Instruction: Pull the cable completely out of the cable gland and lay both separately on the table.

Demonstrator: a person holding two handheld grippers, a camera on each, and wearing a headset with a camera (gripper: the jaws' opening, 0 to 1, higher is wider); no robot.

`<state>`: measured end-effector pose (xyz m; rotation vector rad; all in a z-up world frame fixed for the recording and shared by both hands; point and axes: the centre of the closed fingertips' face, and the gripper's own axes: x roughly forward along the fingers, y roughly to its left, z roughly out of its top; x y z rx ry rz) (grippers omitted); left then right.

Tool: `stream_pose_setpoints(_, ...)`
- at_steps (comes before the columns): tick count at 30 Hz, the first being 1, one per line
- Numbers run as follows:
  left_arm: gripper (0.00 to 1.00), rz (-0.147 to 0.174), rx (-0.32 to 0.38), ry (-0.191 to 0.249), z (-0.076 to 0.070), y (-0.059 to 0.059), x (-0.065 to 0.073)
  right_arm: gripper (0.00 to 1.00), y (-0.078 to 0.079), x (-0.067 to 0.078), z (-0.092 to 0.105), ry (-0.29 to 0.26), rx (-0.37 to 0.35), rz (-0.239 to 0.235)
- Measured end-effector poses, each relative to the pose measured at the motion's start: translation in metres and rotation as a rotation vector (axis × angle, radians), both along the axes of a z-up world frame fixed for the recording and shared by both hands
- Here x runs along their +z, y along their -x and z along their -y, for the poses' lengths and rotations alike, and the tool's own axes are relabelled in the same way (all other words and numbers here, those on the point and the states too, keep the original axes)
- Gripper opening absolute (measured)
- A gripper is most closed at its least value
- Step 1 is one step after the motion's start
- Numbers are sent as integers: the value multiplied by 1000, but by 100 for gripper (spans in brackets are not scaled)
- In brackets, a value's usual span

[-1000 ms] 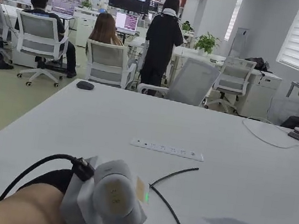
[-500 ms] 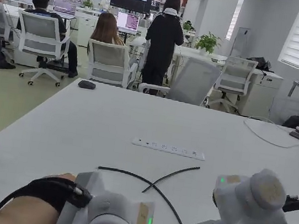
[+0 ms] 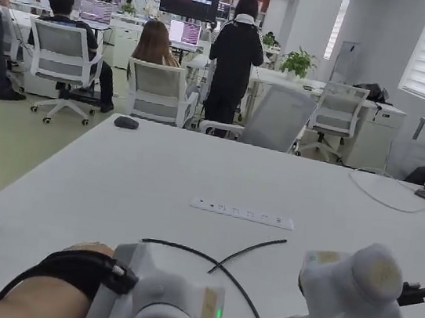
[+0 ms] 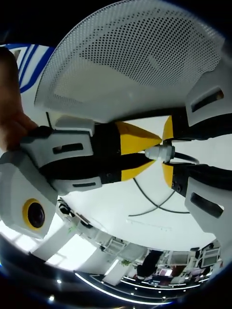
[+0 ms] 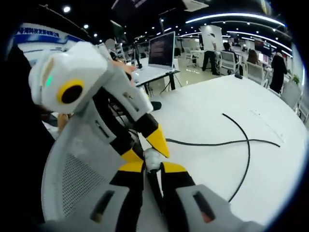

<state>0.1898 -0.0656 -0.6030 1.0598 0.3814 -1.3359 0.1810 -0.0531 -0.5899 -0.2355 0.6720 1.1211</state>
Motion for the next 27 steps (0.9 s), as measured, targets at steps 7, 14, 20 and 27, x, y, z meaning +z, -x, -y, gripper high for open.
stream_pose_setpoints(7, 17, -59, 14, 3, 0, 0, 0, 11, 1, 1, 0, 126, 79, 166)
stream_pose_setpoints(14, 17, -118, 34, 17, 0, 0, 1, 11, 1, 1, 0, 272, 172, 362)
stream_pose_setpoints(20, 17, -175, 77, 62, 2, 0, 2, 12, 0, 3, 2, 257, 133, 374)
stream_pose_setpoints(27, 17, -151, 109, 86, 0, -4, 6, 20, 0, 5, 17, 153, -3, 276)
